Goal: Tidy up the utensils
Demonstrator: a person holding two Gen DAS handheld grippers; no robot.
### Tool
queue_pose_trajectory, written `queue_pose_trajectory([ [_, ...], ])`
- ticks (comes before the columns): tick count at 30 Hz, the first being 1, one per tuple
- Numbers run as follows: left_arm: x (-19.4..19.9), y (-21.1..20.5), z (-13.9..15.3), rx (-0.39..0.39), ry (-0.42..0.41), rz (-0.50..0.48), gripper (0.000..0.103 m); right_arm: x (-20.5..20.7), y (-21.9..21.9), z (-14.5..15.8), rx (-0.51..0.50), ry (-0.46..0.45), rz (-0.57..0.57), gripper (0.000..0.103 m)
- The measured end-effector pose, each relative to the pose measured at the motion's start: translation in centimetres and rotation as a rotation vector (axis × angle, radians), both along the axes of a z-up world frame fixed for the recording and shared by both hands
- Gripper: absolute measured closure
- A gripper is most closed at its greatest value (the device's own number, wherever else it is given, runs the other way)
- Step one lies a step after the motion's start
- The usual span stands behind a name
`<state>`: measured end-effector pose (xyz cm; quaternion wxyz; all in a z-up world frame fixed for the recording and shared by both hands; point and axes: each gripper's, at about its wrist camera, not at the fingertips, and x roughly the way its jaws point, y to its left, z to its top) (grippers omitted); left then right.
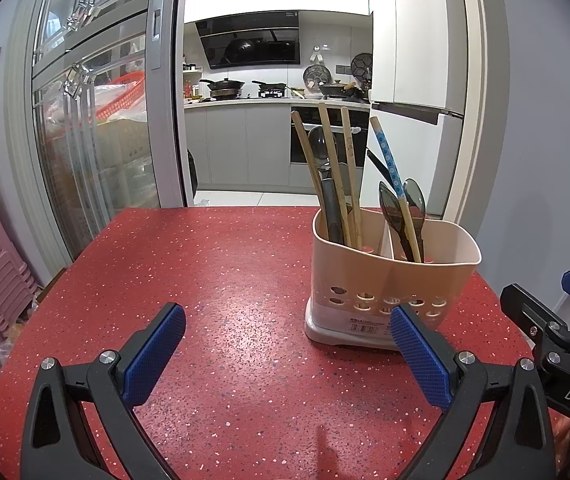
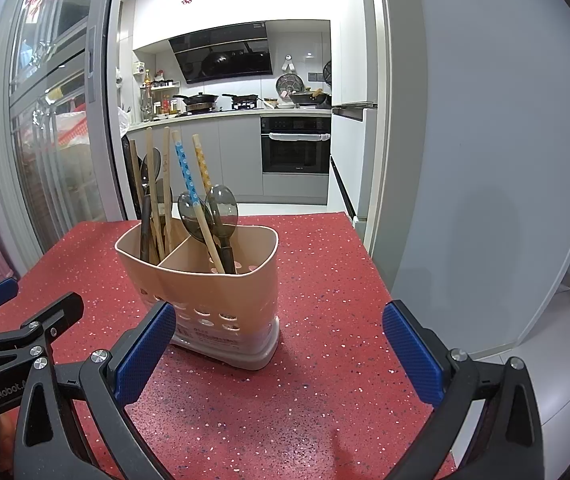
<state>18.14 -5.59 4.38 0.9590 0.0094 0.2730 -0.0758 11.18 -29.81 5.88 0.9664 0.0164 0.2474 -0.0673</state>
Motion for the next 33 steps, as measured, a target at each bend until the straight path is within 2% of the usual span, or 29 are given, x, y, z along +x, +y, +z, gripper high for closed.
queue_pose_trajectory([
  [33,-0.09,-0.03,0.05,0.002,0.0,-0.001,0.0,-0.08,0.04,0.25,0.001,-0.002,0.0,0.0],
])
